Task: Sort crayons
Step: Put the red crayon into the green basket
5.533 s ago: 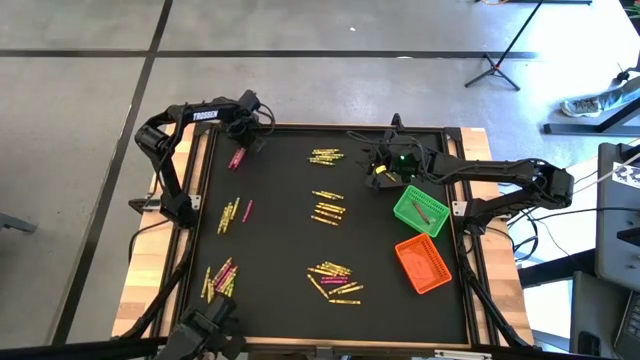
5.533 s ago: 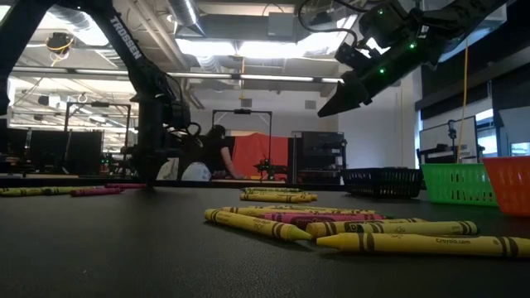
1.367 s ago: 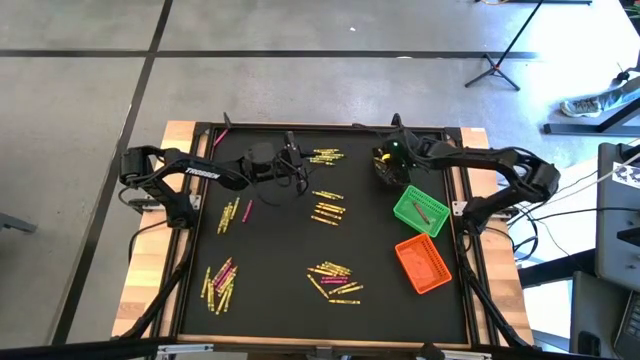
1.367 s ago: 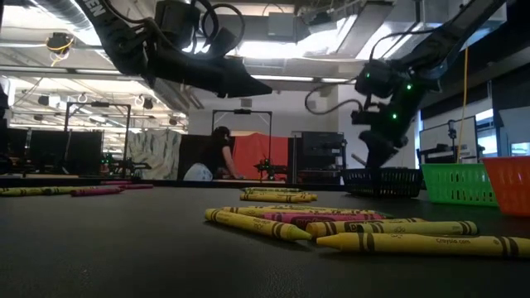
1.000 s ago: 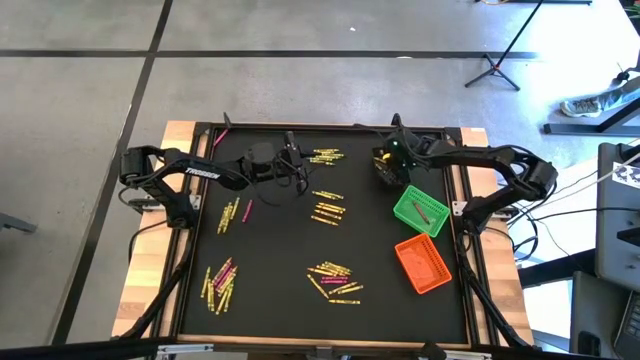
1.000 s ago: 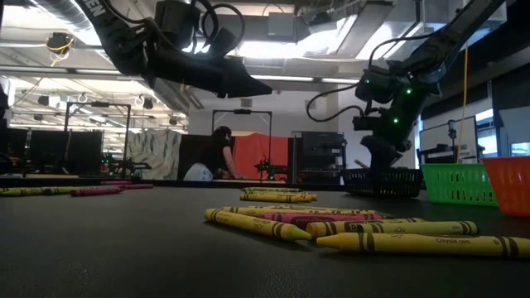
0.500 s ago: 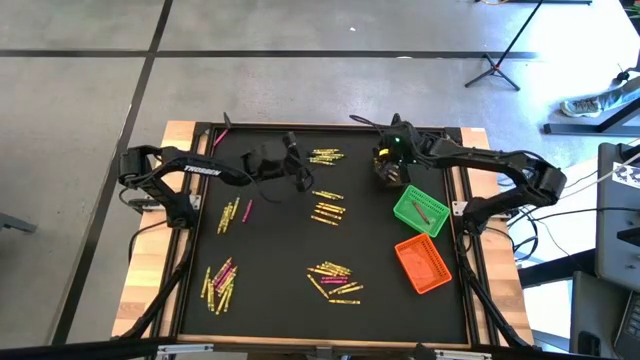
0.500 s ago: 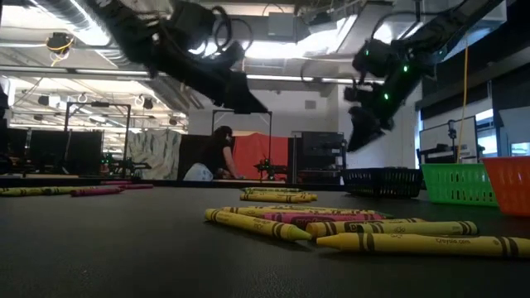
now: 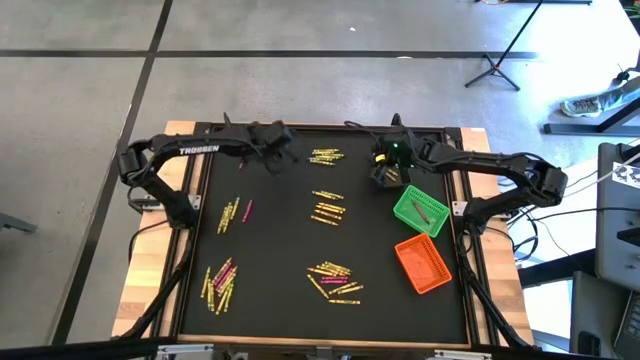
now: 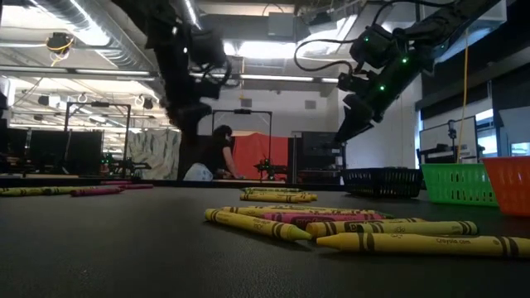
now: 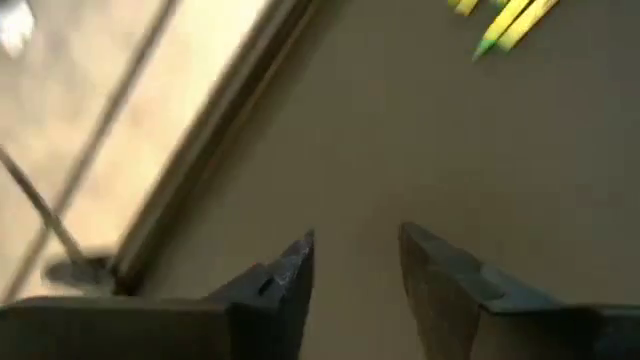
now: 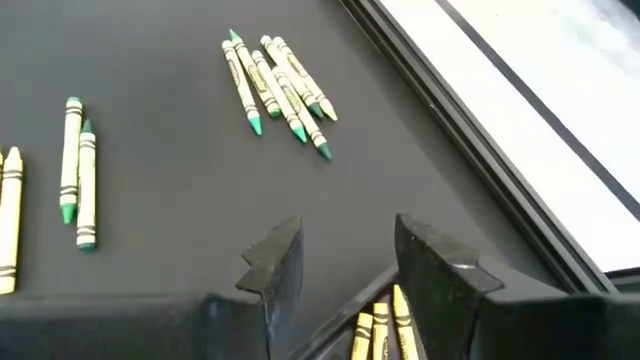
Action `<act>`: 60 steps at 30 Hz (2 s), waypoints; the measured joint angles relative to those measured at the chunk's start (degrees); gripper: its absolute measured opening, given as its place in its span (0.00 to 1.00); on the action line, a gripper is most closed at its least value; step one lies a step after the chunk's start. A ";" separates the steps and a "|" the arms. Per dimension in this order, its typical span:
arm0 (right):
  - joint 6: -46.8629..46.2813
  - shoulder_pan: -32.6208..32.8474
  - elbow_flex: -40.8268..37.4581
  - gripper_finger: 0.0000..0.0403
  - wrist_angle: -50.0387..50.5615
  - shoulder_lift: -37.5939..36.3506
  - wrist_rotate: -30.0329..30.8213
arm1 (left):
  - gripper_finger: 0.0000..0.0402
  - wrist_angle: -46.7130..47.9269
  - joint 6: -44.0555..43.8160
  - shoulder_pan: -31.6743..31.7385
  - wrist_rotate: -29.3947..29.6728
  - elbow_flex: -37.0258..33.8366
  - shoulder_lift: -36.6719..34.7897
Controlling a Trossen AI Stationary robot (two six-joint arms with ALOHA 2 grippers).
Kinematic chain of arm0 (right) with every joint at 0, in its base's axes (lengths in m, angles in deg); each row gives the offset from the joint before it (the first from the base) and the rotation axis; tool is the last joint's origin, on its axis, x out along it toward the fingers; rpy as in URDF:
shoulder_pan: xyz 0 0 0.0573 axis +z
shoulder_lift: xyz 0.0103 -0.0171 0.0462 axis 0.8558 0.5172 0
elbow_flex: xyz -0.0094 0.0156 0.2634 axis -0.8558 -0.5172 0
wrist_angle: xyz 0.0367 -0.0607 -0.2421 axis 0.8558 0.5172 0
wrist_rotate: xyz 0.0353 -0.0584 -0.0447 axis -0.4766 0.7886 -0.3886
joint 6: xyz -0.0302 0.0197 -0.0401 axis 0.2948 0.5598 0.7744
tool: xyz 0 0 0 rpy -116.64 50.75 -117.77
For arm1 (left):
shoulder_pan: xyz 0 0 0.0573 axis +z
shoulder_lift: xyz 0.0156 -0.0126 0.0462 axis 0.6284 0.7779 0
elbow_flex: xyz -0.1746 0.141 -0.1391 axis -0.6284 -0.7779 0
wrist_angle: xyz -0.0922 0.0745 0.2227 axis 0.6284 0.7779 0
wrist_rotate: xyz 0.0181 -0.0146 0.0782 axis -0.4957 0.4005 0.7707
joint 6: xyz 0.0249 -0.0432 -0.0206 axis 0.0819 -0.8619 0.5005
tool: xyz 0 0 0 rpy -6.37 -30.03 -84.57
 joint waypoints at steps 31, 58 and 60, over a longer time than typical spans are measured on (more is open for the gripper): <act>0.00 0.00 -0.04 0.39 -1.14 0.02 -0.13 | 0.32 0.32 -1.46 23.73 -19.28 -10.51 4.18; 1.45 -0.02 -0.11 0.40 -3.10 3.93 -14.36 | 0.01 -0.47 6.75 21.30 -18.95 -10.72 5.94; 1.63 -0.02 -0.11 0.43 -4.99 4.77 -16.98 | 0.02 -1.02 7.43 20.16 -19.10 -10.82 4.55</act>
